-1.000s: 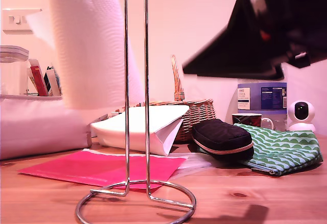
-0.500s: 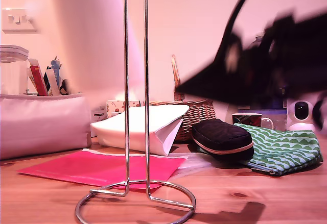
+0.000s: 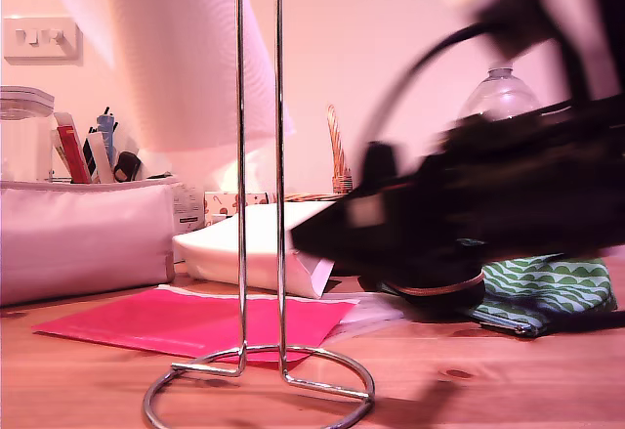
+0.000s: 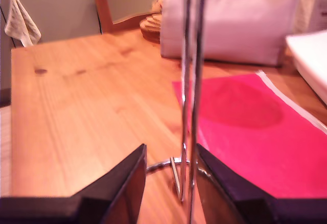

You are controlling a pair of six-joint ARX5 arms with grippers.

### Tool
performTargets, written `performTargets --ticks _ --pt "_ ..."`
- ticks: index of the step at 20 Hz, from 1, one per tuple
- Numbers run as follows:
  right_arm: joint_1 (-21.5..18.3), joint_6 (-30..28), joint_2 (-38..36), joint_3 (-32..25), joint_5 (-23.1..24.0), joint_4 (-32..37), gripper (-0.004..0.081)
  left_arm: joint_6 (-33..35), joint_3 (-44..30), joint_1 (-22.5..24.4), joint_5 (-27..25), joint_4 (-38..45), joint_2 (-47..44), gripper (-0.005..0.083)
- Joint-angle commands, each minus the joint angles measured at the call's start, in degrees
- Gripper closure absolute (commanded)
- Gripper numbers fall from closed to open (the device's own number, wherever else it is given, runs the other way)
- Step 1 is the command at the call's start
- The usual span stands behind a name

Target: Insert the paper towel roll into the metallic stand.

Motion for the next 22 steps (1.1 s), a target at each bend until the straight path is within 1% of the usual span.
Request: performTargets --ticks 1,3,4,7,9,12,17,22 --pt "0.22 0.28 2.75 0.59 -0.22 1.14 0.0507 -0.35 2.75 0.04 0.33 0.98 -0.48 0.0797" --pt "0.22 0.83 5.33 1.75 -0.20 1.68 0.0507 -0.42 4.63 0.04 1.38 0.92 -0.48 0.0797" --pt "0.17 2.16 6.32 2.49 -0.11 1.70 0.0507 -0.70 5.33 0.04 1.66 0.90 -0.48 0.0797" --pt "0.20 5.11 6.75 4.42 0.24 0.20 0.0507 -1.09 6.03 0.04 1.77 0.87 -0.48 0.0797" --pt "0.20 5.84 6.73 5.25 0.24 -0.72 0.0507 -1.57 6.03 0.04 1.77 0.85 -0.48 0.0797" --pt "0.20 6.12 6.73 6.16 0.07 -3.30 0.0507 -1.86 6.03 0.02 2.25 0.85 -0.48 0.0798" --pt "0.20 6.10 6.73 7.54 0.07 -6.40 0.0506 -3.02 6.03 -0.02 5.14 0.85 -0.48 0.0797" --pt "0.22 6.25 6.73 8.57 0.04 -7.63 0.0507 -3.34 6.03 -0.74 6.82 0.85 -0.48 0.0797"
